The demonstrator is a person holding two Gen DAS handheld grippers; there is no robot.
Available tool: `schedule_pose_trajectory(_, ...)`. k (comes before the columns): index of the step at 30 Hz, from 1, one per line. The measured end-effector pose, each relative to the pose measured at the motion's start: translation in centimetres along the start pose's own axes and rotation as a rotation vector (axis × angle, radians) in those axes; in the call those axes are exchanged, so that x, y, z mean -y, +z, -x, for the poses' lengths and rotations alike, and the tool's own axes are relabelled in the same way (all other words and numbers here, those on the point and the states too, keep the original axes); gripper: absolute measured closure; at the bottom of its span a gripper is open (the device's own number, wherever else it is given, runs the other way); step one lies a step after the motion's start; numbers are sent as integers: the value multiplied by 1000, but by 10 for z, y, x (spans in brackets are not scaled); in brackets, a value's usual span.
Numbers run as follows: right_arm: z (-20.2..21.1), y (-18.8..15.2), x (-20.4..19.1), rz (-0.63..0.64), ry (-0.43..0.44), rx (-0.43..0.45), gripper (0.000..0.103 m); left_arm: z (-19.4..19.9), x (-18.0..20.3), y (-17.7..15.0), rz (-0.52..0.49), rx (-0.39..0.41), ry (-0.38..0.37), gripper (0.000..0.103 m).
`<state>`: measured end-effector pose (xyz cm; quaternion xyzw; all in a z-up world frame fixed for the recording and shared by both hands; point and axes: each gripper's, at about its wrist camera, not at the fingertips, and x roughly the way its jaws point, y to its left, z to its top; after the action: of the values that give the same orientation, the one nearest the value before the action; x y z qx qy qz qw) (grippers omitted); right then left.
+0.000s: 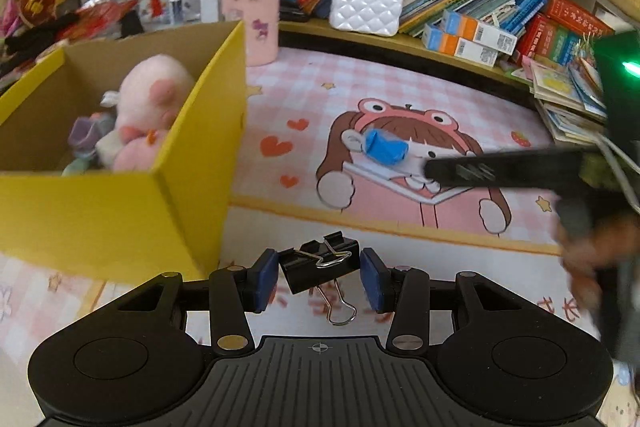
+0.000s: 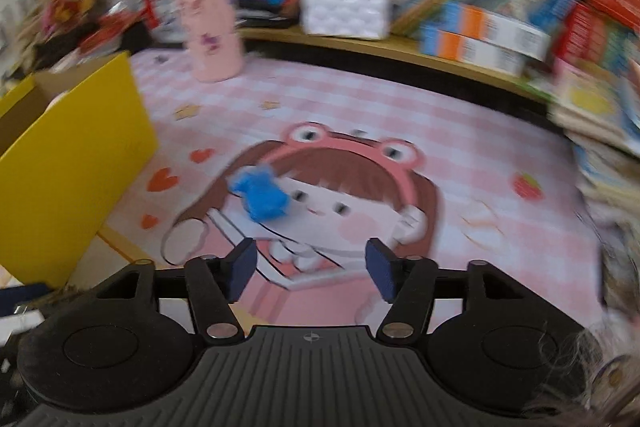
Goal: Organize objects
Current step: 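Grasp the black binder clip with the left tool while the right tool grasps the blue cloth, then carry the blue cloth and binder clip over the yellow box with both tools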
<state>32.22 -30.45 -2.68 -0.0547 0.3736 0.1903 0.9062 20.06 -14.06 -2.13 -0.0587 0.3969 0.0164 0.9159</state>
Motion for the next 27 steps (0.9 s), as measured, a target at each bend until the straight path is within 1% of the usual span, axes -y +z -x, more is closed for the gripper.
schedule_pose_trajectory(4, -30, 19, -18, 141, 30, 11, 44, 13, -3, -9, 7, 3, -2, 60)
schedule_pose_trajectory(7, -53, 32, -25, 182, 44, 4, 46, 23, -5, -13, 7, 11, -9, 60)
schedule_pose_trajectory(10, -70, 38, -26, 173, 76, -27, 55, 30, -9, -15, 9, 19, -5, 60)
schedule_pose_trajectory(11, -74, 39, -26, 163, 82, -42, 63, 32, -11, -16, 14, 19, -3, 60)
schedule_pose_trajectory(12, -76, 38, -25, 149, 84, -52, 65, 33, -13, -16, 17, 18, -2, 60)
schedule_pose_trajectory(13, -75, 36, -24, 133, 82, -45, 67, 34, -14, -17, 18, 18, -2, 60)
schedule_pose_trajectory(15, -68, 33, -23, 103, 85, -37, 77, 36, -17, -18, 16, 16, -6, 60)
schedule_pose_trajectory(20, -31, 20, -26, 61, 64, 22, 78, 42, -23, -20, -11, 19, -33, 60)
schedule_pose_trajectory(25, 11, 0, -33, -24, 48, 47, 78, 50, -34, -24, -24, 29, -68, 60)
schedule_pose_trajectory(27, 28, -9, -40, -36, 37, 56, 78, 54, -40, -26, -26, 34, -83, 60)
